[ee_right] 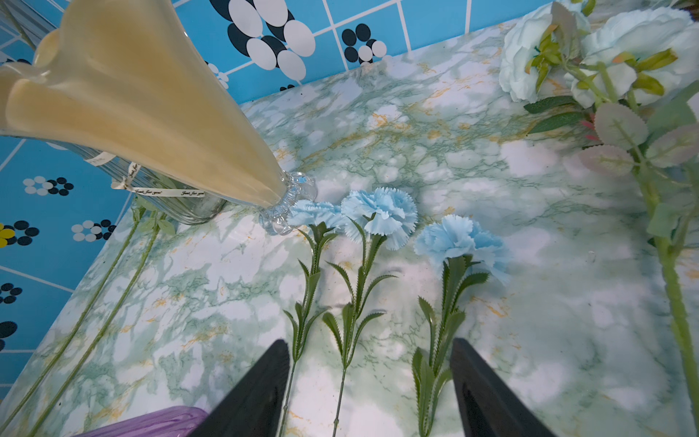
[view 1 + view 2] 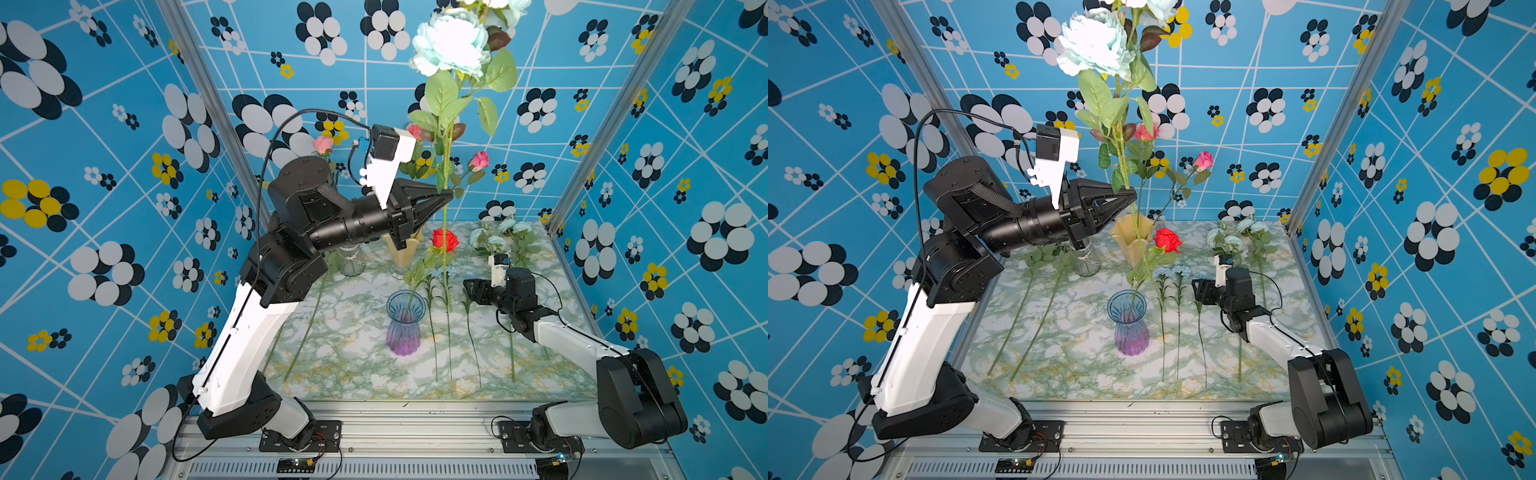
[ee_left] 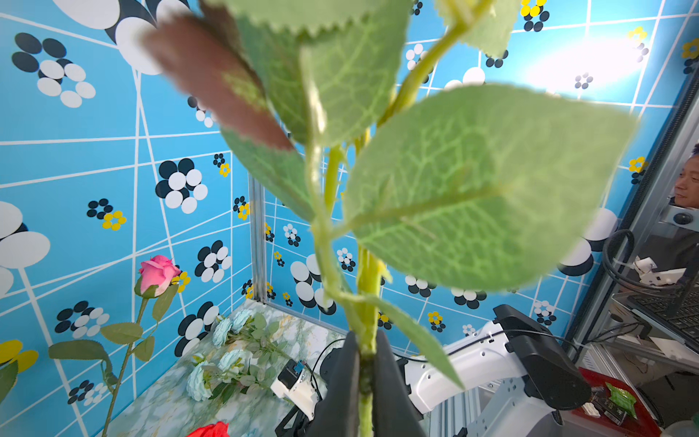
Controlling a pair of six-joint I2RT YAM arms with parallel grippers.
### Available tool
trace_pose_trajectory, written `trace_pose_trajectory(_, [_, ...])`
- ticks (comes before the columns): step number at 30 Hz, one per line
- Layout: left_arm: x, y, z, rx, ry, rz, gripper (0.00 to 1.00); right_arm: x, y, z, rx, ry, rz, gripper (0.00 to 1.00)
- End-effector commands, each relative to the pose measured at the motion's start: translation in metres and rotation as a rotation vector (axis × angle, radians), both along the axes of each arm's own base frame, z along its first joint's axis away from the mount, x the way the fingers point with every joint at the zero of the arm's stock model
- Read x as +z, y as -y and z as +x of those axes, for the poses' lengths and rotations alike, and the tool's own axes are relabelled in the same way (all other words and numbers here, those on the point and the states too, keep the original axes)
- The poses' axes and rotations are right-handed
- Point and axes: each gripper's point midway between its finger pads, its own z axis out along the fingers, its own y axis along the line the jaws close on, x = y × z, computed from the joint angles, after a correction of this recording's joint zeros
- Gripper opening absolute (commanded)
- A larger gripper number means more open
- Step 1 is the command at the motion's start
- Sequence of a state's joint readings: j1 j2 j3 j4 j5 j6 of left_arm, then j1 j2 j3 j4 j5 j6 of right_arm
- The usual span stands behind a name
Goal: Pick out blue flowers from the vase
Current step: Pick up the flower from the vase.
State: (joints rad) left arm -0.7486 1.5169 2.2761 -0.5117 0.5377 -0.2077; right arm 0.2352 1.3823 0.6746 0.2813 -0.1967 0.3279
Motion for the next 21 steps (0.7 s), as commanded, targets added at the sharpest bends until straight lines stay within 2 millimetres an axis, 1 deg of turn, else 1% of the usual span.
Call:
trace_pose_trajectory(1, [0.016,0.006,-0.013,-0.091,0.014,-0.058,0.0,0.012,-0.007,0.005,0.013,0.031,0.018,0.71])
trace_pose_trajectory(5, [0.013,0.017,-0.012,-0.156,-0.011,-0.08,0.0,0.012,-0.006,0.004,0.01,0.034,0.016,0.71])
trace_pose_trajectory(9, [0.0,0.034,-0.008,-0.223,-0.052,-0.085,0.0,0.011,-0.005,0.003,0.006,0.033,0.017,0.71])
trace_pose_trajectory(12, [-0.023,0.05,-0.002,-0.235,-0.075,-0.063,0.0,0.013,-0.004,0.003,0.002,0.041,0.018,0.71])
trace_pose_trajectory(16, [-0.067,0.069,0.013,-0.213,-0.112,-0.007,0.0,0.018,0.0,-0.002,-0.016,0.067,0.015,0.71])
trace_pose_trajectory(17, [-0.079,0.072,0.019,-0.198,-0.124,0.008,0.0,0.021,0.001,-0.004,-0.018,0.074,0.016,0.71])
trace_pose_trajectory(21, [-0.116,0.079,0.035,-0.144,-0.144,0.048,0.0,0.026,0.005,-0.009,-0.033,0.086,0.012,0.72])
